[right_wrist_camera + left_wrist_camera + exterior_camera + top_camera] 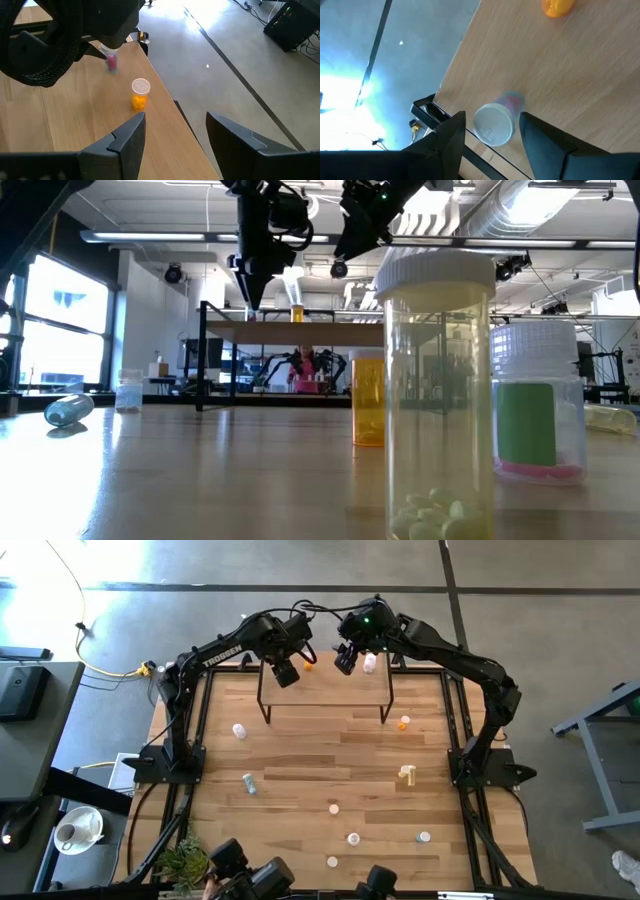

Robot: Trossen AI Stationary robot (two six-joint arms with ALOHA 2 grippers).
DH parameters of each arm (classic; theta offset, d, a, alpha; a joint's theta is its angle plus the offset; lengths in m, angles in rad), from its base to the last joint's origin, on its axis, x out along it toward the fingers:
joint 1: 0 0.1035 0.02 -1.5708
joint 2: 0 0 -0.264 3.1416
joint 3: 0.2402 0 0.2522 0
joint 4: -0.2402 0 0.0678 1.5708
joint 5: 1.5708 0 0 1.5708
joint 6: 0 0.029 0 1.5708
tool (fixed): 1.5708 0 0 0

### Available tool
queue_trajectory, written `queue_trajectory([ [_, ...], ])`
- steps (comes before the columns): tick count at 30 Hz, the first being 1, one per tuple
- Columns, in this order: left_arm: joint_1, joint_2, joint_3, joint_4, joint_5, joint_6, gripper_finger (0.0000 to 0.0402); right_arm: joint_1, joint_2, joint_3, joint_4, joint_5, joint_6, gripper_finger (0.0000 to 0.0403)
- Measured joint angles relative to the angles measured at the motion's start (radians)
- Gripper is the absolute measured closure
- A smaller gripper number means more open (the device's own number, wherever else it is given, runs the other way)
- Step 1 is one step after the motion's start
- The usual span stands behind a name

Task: Pick and place medicine bottles onto shelf by color
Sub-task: Put the top left yellow pill bottle on the shelf

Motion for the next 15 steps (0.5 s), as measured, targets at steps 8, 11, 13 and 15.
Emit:
queue_trajectory([
  [8,0.0,0.0,0.106,-0.012,0.015,0.031,0.0224,0.0,0.0,0.0,-0.009,0.0,0.0,0.0203],
  [11,-0.001,0.0,0.147,-0.037,0.016,0.045,0.0224,0.001,0.0,0.0,-0.035,-0.001,0.002,0.0203],
  [13,-0.002,-0.001,0.166,-0.051,0.016,0.052,0.0224,0.001,0.0,0.0,-0.063,-0.021,0.006,0.0203],
  [15,-0.002,-0.013,0.171,-0.059,0.018,0.052,0.0224,0.003,0.0,0.0,-0.091,-0.047,0.008,0.0203],
])
